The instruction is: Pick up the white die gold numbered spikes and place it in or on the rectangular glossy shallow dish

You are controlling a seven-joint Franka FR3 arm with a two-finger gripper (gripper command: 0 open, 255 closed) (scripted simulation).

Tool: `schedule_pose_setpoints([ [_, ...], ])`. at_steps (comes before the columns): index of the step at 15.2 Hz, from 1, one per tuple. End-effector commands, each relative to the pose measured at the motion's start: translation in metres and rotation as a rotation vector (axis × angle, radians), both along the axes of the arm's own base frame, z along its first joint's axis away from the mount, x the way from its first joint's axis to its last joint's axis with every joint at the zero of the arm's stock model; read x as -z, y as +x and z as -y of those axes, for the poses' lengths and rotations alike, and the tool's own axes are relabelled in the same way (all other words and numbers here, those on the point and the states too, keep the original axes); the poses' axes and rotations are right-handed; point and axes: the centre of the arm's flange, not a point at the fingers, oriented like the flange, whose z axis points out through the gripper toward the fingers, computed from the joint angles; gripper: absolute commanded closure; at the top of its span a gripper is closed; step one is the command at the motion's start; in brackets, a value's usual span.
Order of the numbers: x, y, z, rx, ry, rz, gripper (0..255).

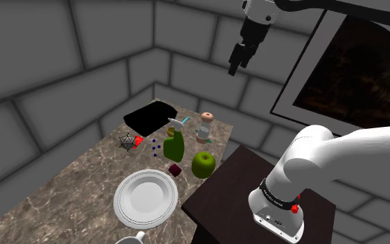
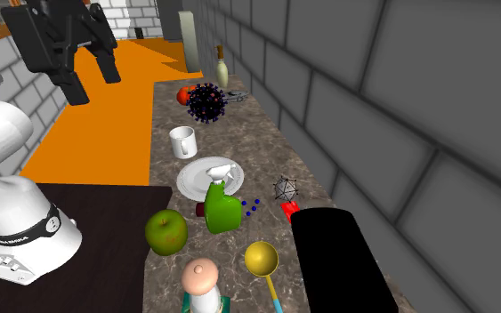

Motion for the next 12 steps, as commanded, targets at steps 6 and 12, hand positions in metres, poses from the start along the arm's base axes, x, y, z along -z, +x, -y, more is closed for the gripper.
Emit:
schedule_pose_setpoints([
  [6,0.044,0.039,-0.034,0.002,-0.006,-0.015,0],
  [12,0.098,0.085,-0.074,0.004,-0.013,-0.034,0],
])
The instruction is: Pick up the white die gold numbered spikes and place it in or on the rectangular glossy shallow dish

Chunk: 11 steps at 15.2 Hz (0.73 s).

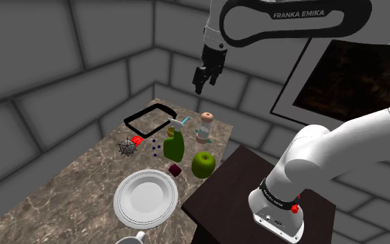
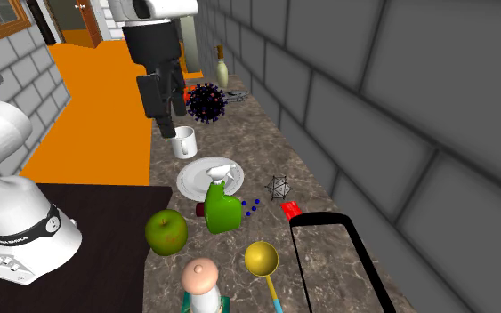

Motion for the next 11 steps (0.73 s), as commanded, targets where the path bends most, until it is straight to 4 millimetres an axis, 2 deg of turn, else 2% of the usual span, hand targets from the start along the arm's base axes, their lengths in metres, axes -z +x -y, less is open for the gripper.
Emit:
schedule_pose_setpoints([
  [1,0.019,0.013,-0.015,0.001,-0.002,-0.005,0],
  [11,0.112,0.087,-0.081,0.005,-0.014,-0.036,0],
])
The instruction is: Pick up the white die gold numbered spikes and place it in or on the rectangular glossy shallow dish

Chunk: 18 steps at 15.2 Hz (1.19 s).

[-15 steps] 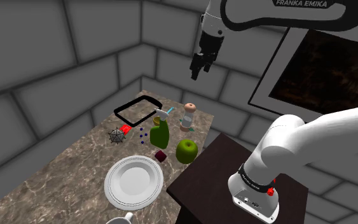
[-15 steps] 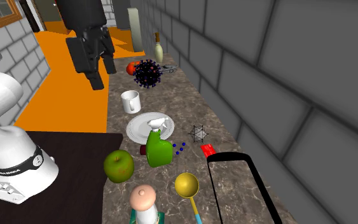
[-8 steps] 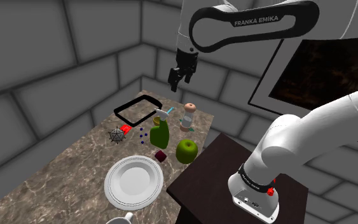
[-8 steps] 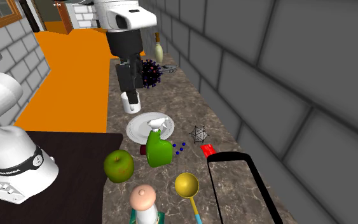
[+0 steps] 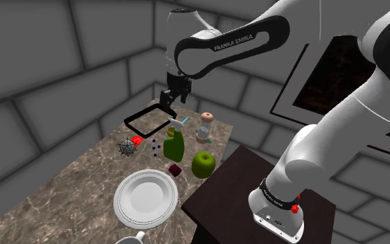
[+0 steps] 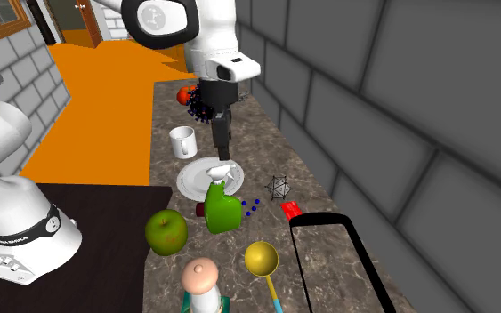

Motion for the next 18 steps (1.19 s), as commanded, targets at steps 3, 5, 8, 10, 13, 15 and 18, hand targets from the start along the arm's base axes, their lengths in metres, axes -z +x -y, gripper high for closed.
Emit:
schedule_pose_setpoints([
  [3,0.039,0.027,-0.028,0.002,-0.004,-0.012,0],
  [5,0.058,0.041,-0.041,0.003,-0.006,-0.018,0],
  [8,0.087,0.063,-0.061,0.004,-0.010,-0.028,0],
  [10,0.107,0.077,-0.073,0.005,-0.012,-0.034,0],
  [13,0.136,0.098,-0.092,0.006,-0.016,-0.043,0],
  [15,0.155,0.112,-0.105,0.007,-0.018,-0.049,0],
  [18,0.185,0.132,-0.124,0.008,-0.022,-0.058,0],
])
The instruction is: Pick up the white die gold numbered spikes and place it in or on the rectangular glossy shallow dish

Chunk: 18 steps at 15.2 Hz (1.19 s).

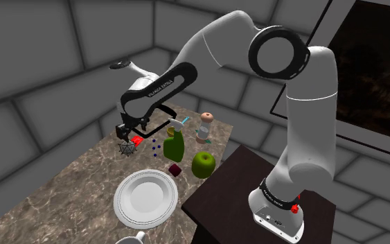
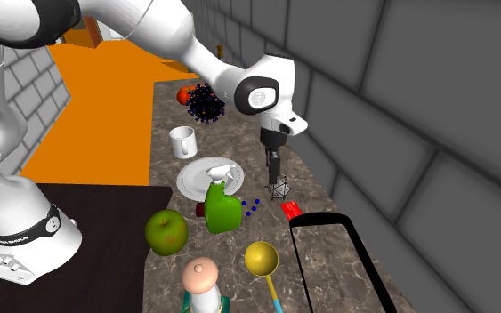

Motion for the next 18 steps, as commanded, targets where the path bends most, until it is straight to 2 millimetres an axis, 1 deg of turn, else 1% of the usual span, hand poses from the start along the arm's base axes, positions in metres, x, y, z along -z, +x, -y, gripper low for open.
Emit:
schedule_pose_setpoints([
  [1,0.019,0.014,-0.011,0.001,-0.002,-0.006,0],
  [2,0.029,0.021,-0.017,0.001,-0.004,-0.009,0],
  [3,0.030,0.022,-0.018,0.001,-0.004,-0.009,0],
  [9,0.062,0.021,-0.014,0.001,-0.004,-0.009,0],
  [10,0.070,0.021,-0.013,0.001,-0.004,-0.009,0],
  [18,0.070,0.021,-0.013,0.001,-0.004,-0.009,0],
])
